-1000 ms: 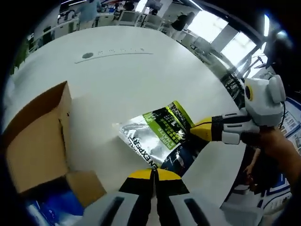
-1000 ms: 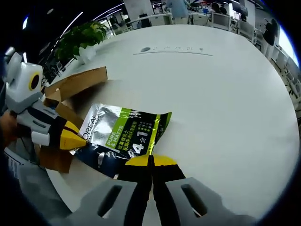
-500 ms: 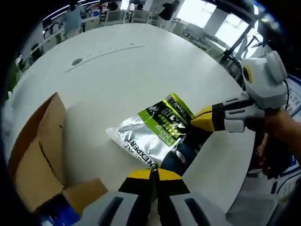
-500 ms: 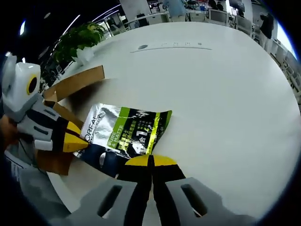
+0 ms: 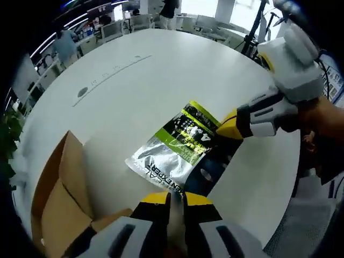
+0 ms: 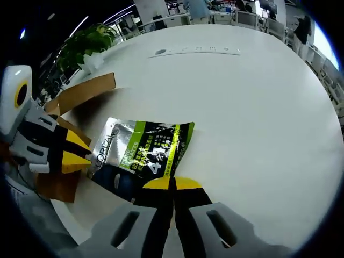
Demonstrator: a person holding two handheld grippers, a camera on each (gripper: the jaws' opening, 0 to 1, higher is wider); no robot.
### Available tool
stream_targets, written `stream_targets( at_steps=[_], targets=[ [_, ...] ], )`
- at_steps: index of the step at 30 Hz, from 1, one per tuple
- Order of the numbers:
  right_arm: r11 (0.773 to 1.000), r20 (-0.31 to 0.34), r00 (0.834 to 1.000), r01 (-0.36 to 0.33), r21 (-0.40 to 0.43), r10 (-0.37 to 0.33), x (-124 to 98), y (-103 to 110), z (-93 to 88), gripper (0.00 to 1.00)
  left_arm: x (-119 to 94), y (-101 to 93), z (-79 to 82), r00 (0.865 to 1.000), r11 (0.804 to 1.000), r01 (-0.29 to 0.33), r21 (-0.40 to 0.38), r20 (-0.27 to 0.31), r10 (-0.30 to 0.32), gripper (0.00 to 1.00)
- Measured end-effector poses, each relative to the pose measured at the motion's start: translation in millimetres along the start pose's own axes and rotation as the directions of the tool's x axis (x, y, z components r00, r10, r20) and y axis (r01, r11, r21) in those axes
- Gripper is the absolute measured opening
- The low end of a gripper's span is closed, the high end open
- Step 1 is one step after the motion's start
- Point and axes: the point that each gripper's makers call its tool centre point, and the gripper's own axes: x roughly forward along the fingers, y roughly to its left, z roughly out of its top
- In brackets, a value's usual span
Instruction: Operate the shoe box by opening the lid, removing the specified soft item, and placing it in the target area until the item is outside and the box remains undamaged.
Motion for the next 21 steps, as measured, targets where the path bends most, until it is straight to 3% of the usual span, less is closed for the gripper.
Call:
stream_targets(
  at_steps=[12, 21],
  targets=[
    [0.999, -0.001, 1.000, 0.005, 0.033, -0.005, -2, 1, -2.1, 0.00, -17, -10.2, 7.9, 0.998, 0.999, 0.028, 0.030, 0.060, -0.029, 0.12],
    [1.000, 0.011, 1.000, 0.003, -0.003, -0.003, -3, 0, -3.5, 0.03, -35, -14.2, 12.4, 0.992, 0.999, 0.044, 0.022, 0.113, -0.047, 0.14]
  ],
)
